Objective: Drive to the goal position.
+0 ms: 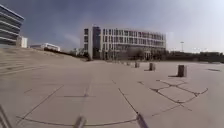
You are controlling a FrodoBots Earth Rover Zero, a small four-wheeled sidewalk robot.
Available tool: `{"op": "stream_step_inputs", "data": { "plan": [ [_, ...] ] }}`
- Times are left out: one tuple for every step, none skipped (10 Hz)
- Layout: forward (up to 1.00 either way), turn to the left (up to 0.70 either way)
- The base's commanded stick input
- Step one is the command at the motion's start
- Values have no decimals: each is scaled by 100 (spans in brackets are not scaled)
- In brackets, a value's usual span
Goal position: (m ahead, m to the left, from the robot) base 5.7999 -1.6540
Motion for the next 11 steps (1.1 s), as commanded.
{"op": "stream_step_inputs", "data": {
  "plan": [
    [70,-35],
    [70,-35],
    [70,-35],
    [70,-35],
    [70,-35],
    [70,-35],
    [70,-35],
    [70,-35],
    [70,-23],
    [70,0],
    [70,0]
  ]
}}
